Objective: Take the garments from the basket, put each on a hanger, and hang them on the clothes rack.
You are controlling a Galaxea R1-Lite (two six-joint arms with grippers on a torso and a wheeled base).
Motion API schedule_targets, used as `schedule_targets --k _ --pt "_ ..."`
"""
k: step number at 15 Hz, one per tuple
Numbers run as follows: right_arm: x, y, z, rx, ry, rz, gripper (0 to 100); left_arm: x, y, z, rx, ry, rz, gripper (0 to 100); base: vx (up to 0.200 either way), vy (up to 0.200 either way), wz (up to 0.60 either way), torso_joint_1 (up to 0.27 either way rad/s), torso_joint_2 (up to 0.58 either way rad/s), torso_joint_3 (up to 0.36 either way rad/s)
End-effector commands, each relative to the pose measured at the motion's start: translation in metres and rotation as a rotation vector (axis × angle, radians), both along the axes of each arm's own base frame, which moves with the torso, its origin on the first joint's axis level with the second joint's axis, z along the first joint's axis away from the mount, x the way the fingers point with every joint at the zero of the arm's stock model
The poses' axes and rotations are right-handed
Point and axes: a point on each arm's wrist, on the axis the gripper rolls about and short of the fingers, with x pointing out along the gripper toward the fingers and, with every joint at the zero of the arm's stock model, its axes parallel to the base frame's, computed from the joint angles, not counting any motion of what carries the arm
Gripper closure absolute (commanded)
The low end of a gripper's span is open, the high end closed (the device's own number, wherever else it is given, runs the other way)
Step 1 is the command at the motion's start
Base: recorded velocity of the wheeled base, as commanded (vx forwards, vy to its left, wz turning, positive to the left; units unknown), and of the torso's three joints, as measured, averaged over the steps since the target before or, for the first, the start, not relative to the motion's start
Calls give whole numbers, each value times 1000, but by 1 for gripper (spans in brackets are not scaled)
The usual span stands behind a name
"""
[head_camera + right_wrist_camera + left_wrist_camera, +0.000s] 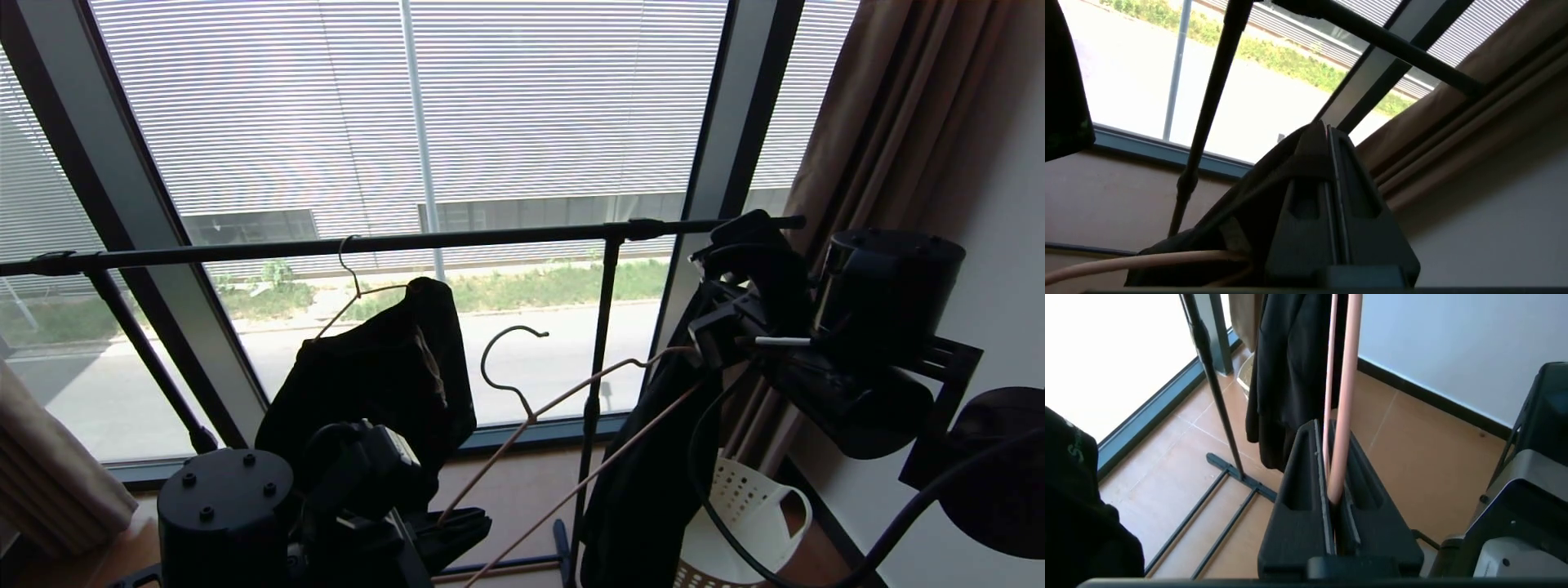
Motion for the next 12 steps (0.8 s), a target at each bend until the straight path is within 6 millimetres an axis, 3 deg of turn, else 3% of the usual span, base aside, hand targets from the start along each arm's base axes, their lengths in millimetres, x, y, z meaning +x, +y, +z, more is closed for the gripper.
schedule_targets --k 1,5,12 --pt "-4 5 0 -1 0 16 100 2 0 -2 6 4 4 100 0 0 0 0 0 0" --pt "-5 6 0 2 -5 8 100 6 4 -1 5 -1 34 100 0 0 0 0 0 0" --pt "-16 35 -6 -8 3 76 100 16 0 -2 19 -19 112 100 0 0 0 0 0 0"
